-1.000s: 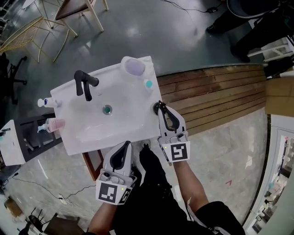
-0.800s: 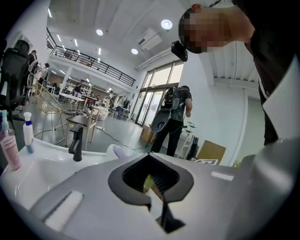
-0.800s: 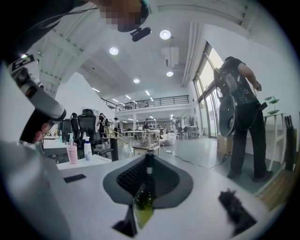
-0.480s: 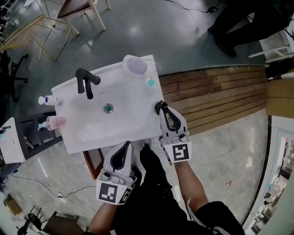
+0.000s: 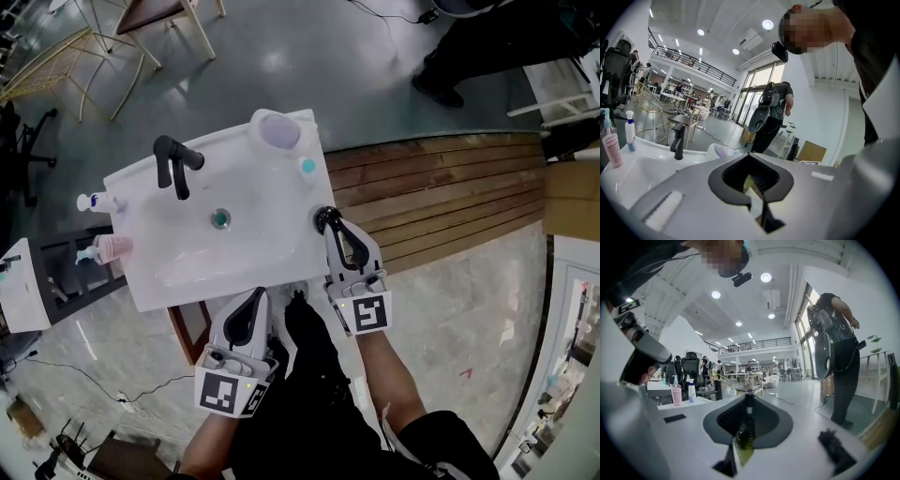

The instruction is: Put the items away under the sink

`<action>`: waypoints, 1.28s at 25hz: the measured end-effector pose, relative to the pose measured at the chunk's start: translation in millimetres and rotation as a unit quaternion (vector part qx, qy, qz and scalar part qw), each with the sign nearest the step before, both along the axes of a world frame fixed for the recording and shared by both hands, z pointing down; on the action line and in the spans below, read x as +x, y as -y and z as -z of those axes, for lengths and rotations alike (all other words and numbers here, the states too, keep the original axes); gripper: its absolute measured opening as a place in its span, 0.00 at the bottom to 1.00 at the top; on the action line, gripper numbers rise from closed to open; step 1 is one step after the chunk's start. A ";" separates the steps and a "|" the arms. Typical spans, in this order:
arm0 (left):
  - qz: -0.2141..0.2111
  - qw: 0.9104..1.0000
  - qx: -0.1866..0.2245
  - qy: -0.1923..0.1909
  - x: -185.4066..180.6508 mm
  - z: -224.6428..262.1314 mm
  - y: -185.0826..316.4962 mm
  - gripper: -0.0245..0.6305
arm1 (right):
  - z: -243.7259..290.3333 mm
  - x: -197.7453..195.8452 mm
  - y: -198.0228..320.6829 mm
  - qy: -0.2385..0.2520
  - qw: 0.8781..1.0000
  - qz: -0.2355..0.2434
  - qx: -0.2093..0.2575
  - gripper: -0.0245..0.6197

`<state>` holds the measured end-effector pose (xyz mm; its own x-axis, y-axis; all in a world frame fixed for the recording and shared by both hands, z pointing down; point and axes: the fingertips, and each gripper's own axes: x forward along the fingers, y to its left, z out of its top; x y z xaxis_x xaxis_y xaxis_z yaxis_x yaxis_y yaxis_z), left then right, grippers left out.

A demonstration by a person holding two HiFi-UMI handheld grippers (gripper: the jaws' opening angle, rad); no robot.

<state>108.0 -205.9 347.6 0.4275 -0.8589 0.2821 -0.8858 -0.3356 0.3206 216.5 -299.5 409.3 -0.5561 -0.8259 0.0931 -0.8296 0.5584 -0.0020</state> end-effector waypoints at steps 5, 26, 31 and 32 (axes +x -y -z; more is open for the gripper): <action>-0.002 1.000 0.001 0.001 -0.1 2.1 -2.1 0.05 | 2.1 -3.1 -7.5 0.014 1.000 0.001 -0.009 0.11; 0.016 1.000 0.016 -0.011 -17.4 14.9 -20.4 0.05 | 32.3 -21.9 -41.7 0.020 1.000 0.016 -0.014 0.11; 0.022 0.999 0.029 -0.013 -22.1 25.6 -23.4 0.05 | 41.9 -27.5 -52.8 0.018 0.999 0.019 -0.019 0.11; 0.025 0.999 0.032 -0.014 -23.6 27.5 -23.8 0.05 | 43.2 -28.8 -54.6 0.017 0.999 0.021 -0.020 0.11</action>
